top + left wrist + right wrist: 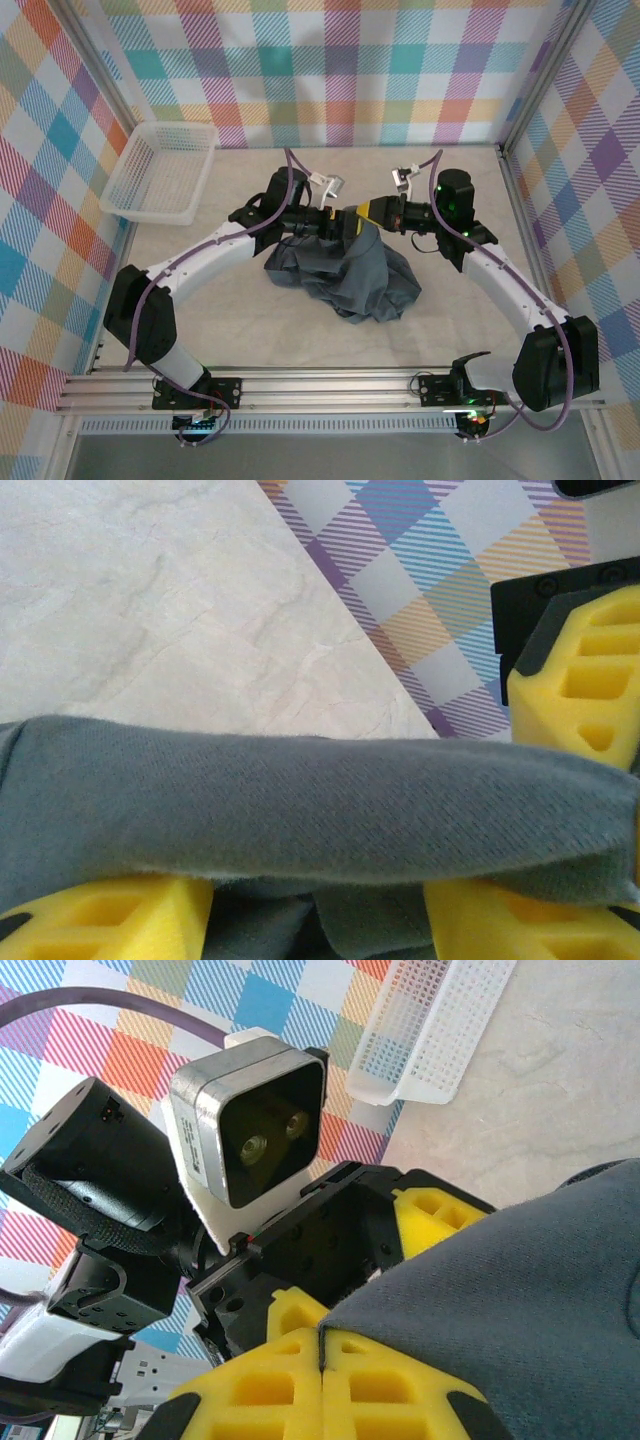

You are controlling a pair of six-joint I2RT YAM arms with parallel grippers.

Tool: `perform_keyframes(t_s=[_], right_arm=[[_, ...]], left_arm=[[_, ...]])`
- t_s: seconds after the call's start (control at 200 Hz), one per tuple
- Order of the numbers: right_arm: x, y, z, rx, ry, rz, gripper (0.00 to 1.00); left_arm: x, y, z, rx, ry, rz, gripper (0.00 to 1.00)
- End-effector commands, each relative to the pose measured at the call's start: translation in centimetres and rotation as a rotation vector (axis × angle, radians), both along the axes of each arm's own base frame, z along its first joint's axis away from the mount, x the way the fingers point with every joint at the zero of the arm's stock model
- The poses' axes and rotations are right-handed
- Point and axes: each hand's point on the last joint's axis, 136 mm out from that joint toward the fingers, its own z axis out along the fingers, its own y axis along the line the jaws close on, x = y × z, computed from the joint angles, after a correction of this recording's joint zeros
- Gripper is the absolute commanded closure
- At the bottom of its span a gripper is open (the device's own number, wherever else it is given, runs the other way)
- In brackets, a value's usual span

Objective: Fold the inside-out t-shirt

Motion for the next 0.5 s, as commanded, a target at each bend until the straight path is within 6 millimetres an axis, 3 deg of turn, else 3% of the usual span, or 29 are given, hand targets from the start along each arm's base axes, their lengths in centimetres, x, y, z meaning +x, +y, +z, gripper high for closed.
perform_keyframes(t_s=[0.0, 0.125, 0.245, 0.34, 0.43, 0.495], right_arm=[[-0.5, 0.1, 2.4, 0.029, -0.061, 0.023, 1.0], [-0.5, 0.1, 2.5, 0.032, -0.06, 0.024, 1.0], [-0.5, 0.2, 3.0, 0.048, -0.064, 0.029, 1.0], [-0.6, 0.3, 3.3, 0.051, -0.064, 0.038, 1.0], [-0.8, 0.3, 3.5, 0.05, -0.067, 0.043, 1.0], [-0.9, 0.2, 3.5, 0.046, -0.071, 0.04, 1.0]], left_arm=[[0.0, -0.9, 1.3, -0.028, -0.035, -0.03, 0.37], [0.0, -0.8, 0.2, 0.012, -0.048, -0.038, 0.2], [1.4, -0.2, -2.0, 0.105, -0.03, 0.03, 0.2], [2.5, -0.4, -2.4, 0.119, -0.036, 0.065, 0.25], [5.0, 1.1, -3.6, 0.234, -0.063, 0.2, 0.38], [5.6, 1.8, -4.2, 0.296, -0.081, 0.224, 0.45]])
